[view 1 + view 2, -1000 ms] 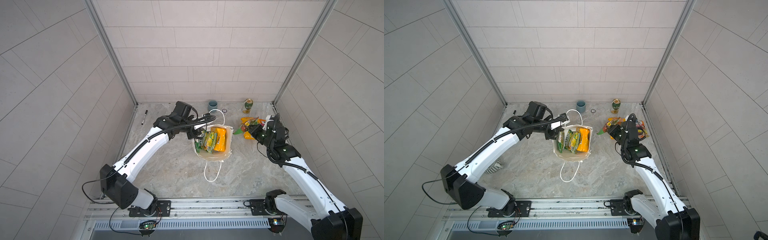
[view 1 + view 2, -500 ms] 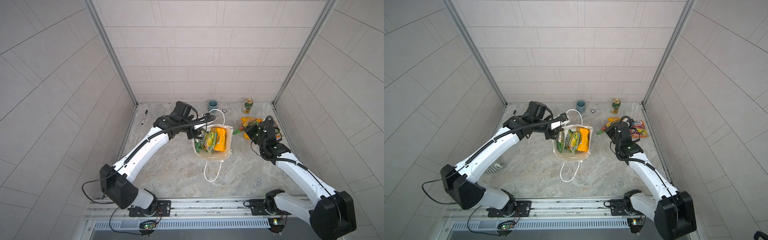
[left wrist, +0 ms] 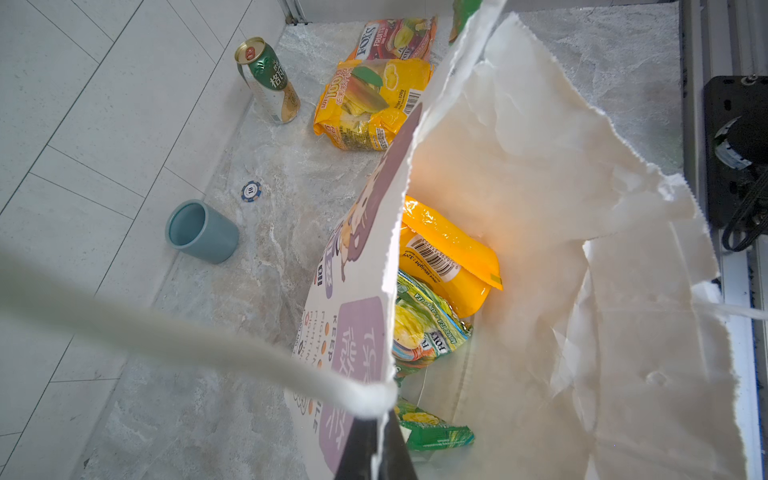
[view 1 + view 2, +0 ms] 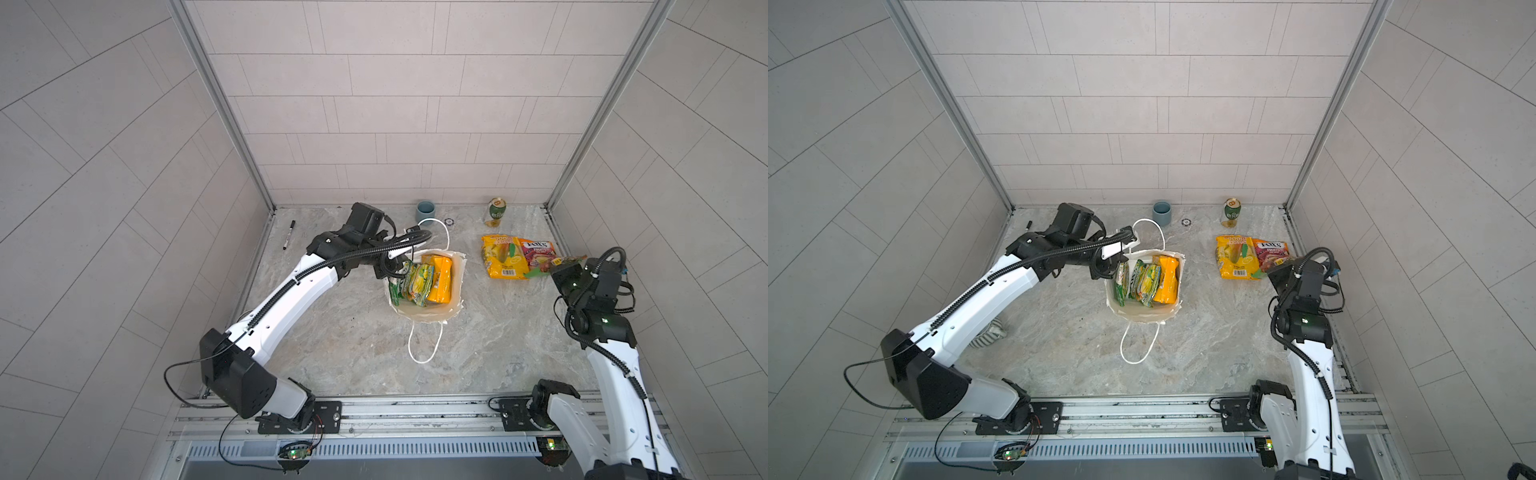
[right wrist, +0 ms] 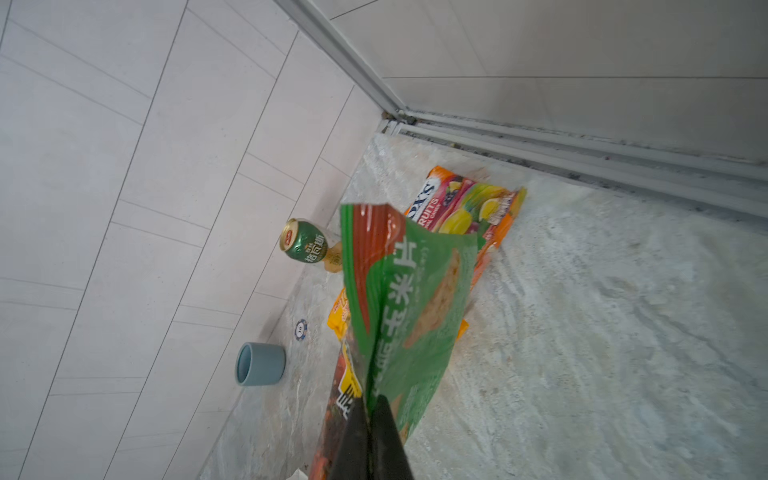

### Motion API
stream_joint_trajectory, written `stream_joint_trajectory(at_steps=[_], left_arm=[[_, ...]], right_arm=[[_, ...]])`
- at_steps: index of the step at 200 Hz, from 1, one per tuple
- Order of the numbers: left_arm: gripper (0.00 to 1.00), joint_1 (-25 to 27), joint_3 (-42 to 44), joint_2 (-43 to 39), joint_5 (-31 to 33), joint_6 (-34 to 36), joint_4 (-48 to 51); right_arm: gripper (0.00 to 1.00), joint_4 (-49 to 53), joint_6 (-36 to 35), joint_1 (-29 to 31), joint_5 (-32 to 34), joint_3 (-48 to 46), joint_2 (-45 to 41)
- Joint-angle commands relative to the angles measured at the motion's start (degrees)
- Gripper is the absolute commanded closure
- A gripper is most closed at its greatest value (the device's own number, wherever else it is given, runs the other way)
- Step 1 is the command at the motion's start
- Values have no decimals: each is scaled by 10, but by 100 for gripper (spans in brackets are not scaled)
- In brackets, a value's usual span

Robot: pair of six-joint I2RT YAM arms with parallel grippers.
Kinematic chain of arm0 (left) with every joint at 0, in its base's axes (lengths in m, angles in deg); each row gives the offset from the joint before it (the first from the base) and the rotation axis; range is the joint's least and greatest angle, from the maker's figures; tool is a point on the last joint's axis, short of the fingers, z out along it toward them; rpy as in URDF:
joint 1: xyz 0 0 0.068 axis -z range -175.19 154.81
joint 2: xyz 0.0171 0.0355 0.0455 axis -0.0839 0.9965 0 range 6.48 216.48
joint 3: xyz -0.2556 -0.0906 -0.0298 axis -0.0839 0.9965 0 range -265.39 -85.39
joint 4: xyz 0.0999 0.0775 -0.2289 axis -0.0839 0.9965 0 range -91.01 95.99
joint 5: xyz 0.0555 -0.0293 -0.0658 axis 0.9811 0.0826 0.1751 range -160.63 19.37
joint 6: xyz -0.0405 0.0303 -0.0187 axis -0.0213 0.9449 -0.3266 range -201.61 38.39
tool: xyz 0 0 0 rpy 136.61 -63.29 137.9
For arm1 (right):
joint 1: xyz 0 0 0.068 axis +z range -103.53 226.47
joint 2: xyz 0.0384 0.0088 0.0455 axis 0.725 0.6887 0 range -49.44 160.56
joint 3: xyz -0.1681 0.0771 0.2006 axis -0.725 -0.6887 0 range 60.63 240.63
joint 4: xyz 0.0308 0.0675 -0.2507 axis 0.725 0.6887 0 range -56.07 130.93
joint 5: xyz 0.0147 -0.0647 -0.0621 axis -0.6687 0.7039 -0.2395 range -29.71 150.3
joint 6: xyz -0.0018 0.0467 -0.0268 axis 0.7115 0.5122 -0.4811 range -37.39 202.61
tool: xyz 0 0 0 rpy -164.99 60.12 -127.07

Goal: Take the snacks out of the paper bag
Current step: 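Lower the green pack onto the table beside the yellow pack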

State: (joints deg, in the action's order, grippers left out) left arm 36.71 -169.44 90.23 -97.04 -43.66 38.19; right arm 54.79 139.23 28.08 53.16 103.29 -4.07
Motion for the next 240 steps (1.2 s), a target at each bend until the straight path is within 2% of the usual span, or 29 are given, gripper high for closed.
stream_joint_trajectory(at_steps=[1, 58, 93, 140, 167, 240], left_arm=[[100, 5, -9, -10, -25, -8, -10], [100, 6, -8, -10, -24, -7, -10], [100, 6, -15, -7, -25, -7, 0], [100, 6, -16, -8, -26, -7, 1], [100, 7, -16, -8, -25, -7, 1], [100, 7, -15, -12, -25, -8, 1]], right_arm=[[100, 57, -40, -29, -67, -19, 8], [100, 74, -88, -45, -34, -26, 7], [100, 60, -111, -59, -49, -32, 23], [100, 9, -153, -92, -111, -41, 50], [100, -34, -144, -98, -113, -64, 62], [100, -120, -120, -111, -45, -85, 97]])
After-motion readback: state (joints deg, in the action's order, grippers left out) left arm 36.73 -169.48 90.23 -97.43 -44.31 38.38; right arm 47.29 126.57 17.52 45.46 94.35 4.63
